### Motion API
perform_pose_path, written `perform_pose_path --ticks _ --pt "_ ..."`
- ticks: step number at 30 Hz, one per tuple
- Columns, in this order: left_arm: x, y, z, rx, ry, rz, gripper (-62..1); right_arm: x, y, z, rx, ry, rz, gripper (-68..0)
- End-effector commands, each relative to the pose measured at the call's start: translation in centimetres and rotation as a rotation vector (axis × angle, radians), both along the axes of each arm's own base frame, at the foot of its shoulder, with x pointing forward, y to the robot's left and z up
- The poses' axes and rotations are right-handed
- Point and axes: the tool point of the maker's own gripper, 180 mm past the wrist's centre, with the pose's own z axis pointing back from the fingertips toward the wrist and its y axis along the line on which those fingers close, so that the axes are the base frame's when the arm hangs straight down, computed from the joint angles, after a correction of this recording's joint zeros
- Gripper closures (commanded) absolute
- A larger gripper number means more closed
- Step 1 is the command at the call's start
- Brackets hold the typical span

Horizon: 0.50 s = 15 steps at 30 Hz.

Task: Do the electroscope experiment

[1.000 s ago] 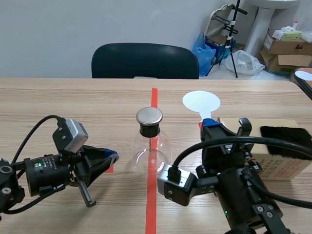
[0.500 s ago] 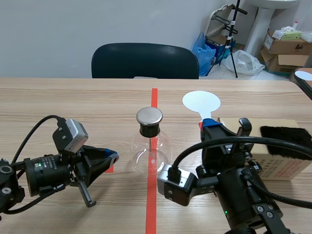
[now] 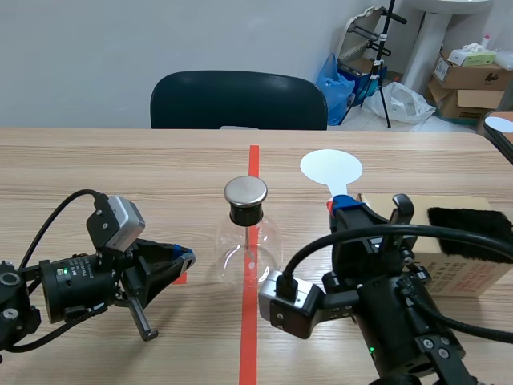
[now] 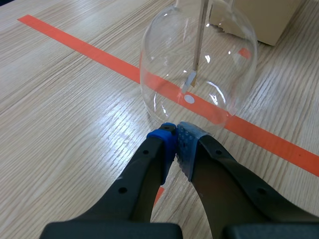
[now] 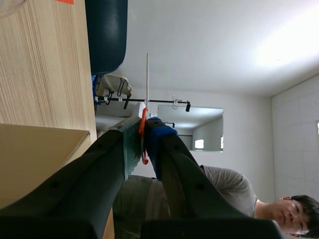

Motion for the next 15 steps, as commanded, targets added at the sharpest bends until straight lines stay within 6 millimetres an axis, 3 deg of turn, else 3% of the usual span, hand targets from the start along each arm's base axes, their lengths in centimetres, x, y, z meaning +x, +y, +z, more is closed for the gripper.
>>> perform_pose_path --ticks 1,15 --pt "0.60 -0.36 1.21 -0.036 -0.031 0.005 -3.2 0.45 -0.31 0.70 -0.002 -0.031 -0.002 -1.0" --pt "0.60 -0.36 1.21 -0.036 -0.031 0.005 -3.2 0.34 0.07 0.68 -0.003 -0.030 0.021 -1.0"
